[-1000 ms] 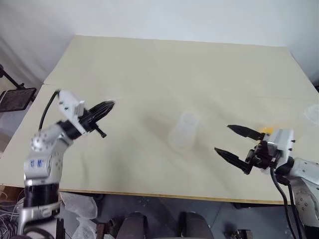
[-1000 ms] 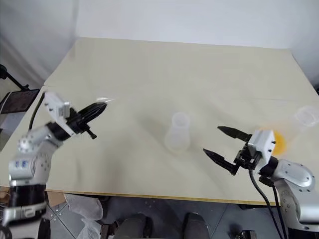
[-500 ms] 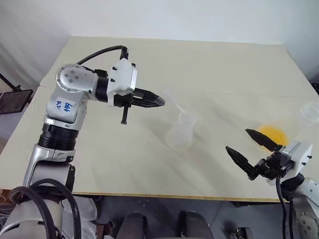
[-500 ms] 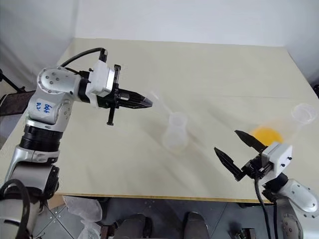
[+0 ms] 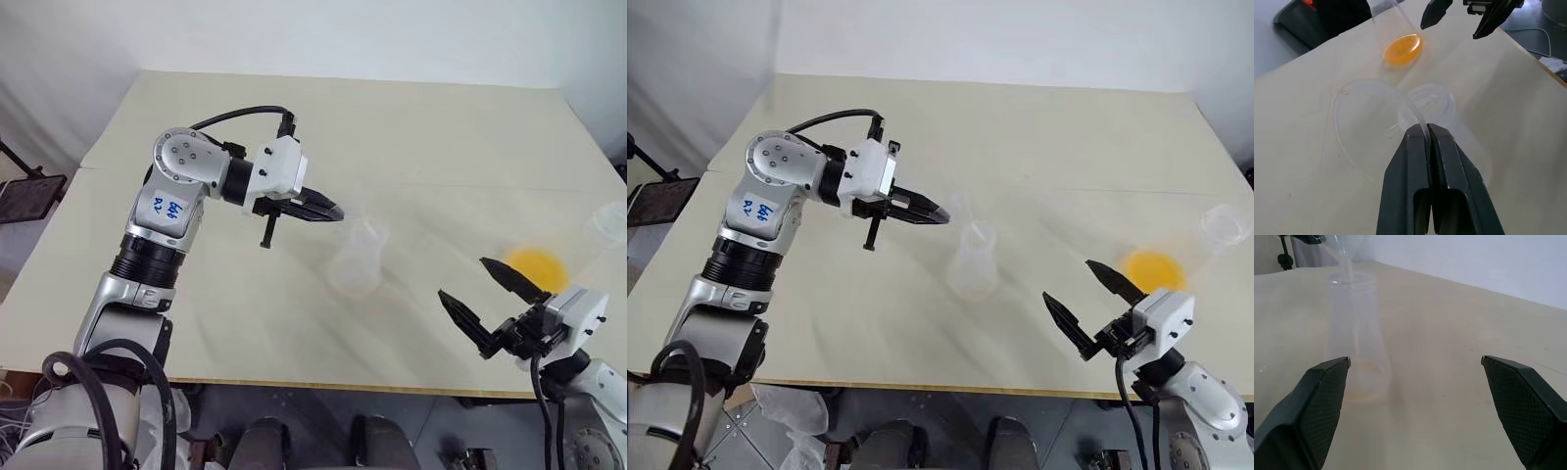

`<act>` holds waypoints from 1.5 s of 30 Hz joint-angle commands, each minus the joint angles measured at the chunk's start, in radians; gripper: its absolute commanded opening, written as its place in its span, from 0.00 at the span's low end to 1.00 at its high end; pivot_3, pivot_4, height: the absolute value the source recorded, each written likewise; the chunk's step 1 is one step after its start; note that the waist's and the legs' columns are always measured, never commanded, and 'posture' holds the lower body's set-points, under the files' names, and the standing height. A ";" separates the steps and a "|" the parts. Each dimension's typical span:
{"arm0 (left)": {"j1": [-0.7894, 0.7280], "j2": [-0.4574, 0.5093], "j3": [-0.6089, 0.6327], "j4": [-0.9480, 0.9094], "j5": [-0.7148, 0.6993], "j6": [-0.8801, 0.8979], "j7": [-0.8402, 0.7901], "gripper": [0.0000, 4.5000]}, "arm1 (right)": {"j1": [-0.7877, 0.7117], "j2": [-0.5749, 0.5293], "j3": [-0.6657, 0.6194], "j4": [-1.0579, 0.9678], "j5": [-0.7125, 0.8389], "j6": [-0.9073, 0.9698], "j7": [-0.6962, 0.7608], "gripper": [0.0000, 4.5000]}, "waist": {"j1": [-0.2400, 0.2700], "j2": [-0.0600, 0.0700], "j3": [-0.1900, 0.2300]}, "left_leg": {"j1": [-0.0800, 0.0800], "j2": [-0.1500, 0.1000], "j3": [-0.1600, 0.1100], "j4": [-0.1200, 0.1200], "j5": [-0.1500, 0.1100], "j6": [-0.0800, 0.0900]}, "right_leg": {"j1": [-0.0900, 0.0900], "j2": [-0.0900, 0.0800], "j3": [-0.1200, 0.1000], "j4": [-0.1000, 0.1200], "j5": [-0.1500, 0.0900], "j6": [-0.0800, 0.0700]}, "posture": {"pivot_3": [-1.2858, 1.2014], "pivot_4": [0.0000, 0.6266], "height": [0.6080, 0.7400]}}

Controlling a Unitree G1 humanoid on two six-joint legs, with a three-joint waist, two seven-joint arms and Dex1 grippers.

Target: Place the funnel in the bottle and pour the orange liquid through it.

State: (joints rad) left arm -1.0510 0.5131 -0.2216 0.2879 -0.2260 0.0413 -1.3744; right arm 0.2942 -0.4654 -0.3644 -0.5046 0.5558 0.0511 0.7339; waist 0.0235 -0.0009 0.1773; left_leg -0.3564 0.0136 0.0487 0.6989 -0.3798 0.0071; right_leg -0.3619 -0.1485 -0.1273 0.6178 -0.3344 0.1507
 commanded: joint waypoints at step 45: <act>0.564 0.011 0.409 -0.210 -0.276 0.157 0.241 0.99 | 0.051 0.025 -0.264 -0.035 0.151 0.012 -0.171 1.00 | 0.003 0.000 0.000 | 0.002 0.000 -0.010 0.000 0.000 0.000 | 0.001 -0.001 0.002 0.003 0.000 0.000 | 0.52 0.24 1.00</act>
State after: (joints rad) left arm -0.4908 0.5182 0.1655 0.1585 -0.4841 0.2159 -1.1572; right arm 0.3262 -0.4513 -0.5637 -0.5074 0.6738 0.0702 0.5926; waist 0.0261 -0.0007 0.1772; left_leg -0.3549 0.0134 0.0381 0.6992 -0.3798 0.0071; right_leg -0.3611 -0.1494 -0.1254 0.6203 -0.3344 0.1507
